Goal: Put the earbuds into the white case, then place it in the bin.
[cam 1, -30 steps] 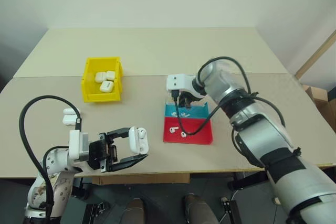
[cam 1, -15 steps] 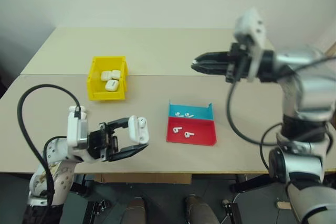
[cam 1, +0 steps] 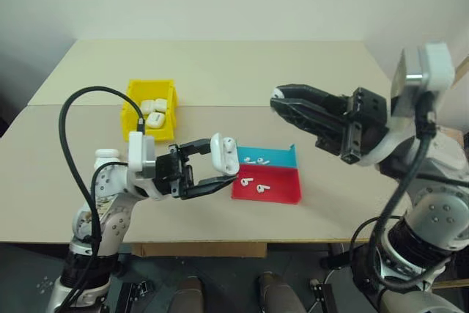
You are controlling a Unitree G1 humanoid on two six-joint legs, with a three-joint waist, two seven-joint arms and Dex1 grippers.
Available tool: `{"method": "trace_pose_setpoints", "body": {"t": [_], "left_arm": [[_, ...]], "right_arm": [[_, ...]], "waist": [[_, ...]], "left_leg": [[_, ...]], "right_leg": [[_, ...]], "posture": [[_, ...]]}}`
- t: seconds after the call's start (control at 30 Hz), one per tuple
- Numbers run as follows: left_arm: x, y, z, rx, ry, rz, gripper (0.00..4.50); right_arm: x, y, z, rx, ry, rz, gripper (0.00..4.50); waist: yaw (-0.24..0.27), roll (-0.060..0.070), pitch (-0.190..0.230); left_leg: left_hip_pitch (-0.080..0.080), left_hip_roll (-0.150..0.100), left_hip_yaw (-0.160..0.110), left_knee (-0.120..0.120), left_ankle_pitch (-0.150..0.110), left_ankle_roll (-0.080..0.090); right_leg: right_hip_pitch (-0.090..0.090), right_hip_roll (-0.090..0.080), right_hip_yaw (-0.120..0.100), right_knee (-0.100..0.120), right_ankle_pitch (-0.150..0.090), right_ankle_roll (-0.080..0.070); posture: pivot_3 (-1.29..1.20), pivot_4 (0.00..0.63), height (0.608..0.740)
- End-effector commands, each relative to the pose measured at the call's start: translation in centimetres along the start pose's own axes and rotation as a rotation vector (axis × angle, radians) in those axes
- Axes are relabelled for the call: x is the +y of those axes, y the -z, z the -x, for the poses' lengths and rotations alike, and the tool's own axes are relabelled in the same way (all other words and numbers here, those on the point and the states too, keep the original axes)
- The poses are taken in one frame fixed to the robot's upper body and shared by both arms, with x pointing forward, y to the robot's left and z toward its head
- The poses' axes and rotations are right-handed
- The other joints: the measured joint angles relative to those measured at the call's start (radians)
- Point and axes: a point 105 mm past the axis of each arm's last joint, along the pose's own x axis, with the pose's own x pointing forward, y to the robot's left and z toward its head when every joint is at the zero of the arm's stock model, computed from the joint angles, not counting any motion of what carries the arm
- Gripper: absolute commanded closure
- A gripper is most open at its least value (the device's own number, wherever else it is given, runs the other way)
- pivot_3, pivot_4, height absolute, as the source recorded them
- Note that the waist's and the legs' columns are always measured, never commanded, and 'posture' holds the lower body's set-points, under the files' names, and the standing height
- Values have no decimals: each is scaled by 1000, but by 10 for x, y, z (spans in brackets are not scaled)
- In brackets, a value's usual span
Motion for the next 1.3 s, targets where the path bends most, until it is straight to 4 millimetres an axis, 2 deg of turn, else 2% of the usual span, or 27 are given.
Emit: {"method": "trace_pose_setpoints", "body": {"t": [0.03,0.13,0.4,0.9,1.3], "left_arm": [[-2,-6,-6,-23,15,-10,1717],[-4,-6,-7,-28,24,-13,1717],[-9,-8,-10,-76,46,27,1717],[-10,-2,-21,-107,62,70,1717],[-11,-2,-22,-117,63,82,1717]], "right_arm": [[13,-6,0,-30,-32,9,3507],[16,-1,1,-1,-65,-103,3507],[28,11,-4,46,-88,-209,3507],[35,18,-5,87,-102,-268,3507],[37,27,-4,129,-103,-278,3507]], "waist": [[0,0,0],[0,0,0],[0,0,0],[2,0,0],[2,0,0]], "left_leg": [[0,0,0,0,0,0],[1,0,0,0,0,0],[1,0,0,0,0,0],[1,0,0,0,0,0],[1,0,0,0,0,0]], "right_leg": [[1,0,0,0,0,0],[1,0,0,0,0,0],[2,0,0,-1,0,0],[3,0,0,-2,0,1],[3,0,0,-3,0,1]], "posture": [[0,150,740],[0,150,740],[0,150,740],[0,150,740],[0,150,740]]}}
